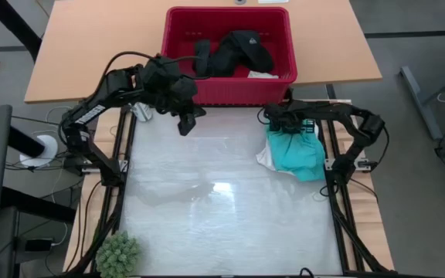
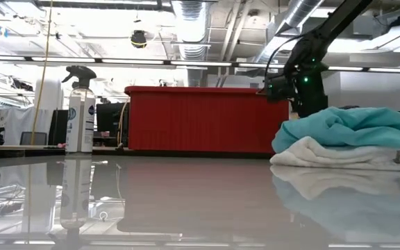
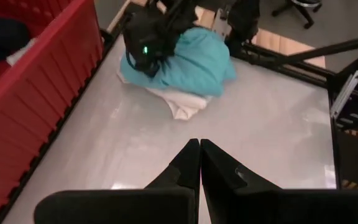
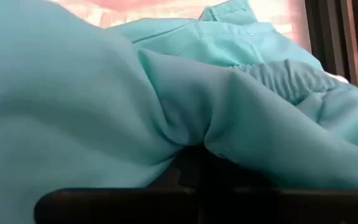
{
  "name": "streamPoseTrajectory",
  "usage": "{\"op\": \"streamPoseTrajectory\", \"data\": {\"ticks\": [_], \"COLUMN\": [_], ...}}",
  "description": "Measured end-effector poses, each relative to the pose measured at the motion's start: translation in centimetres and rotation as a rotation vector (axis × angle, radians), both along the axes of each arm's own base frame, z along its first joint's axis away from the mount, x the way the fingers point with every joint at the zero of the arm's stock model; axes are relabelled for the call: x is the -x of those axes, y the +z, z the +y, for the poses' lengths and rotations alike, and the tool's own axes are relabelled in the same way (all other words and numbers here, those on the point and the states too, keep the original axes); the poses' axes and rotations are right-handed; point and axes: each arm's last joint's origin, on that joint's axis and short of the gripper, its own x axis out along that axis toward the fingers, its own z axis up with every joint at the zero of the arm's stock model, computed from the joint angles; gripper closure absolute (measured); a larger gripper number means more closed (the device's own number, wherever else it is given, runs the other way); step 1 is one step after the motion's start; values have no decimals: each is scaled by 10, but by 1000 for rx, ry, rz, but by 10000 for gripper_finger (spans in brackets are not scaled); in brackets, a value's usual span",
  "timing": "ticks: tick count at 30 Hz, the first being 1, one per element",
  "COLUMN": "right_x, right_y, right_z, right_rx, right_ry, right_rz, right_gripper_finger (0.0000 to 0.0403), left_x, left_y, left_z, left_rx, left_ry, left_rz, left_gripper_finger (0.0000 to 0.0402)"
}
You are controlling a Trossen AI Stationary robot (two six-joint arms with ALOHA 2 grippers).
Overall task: Fold Laundry from Bin
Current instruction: Stack the light blue shorts on top of the white underwear
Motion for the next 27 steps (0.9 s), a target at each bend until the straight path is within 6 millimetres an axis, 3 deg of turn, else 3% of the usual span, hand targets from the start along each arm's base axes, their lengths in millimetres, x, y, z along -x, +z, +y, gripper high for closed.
{"op": "streamPoseTrajectory", "data": {"ticks": [4, 10, 15, 19, 27], "right_x": [0, 3, 14, -6, -33], "right_y": [20, 87, 114, 107, 51], "right_z": [8, 32, 53, 89, 165], "right_rx": [12, 209, 256, 241, 226], "right_ry": [37, 153, 167, 224, 49], "right_rz": [13, -78, -180, -192, 37], "right_gripper_finger": [367, 368, 372, 388, 371], "left_x": [6, 15, 20, 27, 40], "left_y": [0, 7, 11, 12, 20], "left_z": [-2, -4, -6, -9, -13], "left_rx": [20, -28, -55, -72, -88], "left_ry": [1, -20, -53, -73, -98], "left_rz": [20, 2, -19, -6, -37], "left_gripper_finger": [401, 401, 401, 401, 401]}}
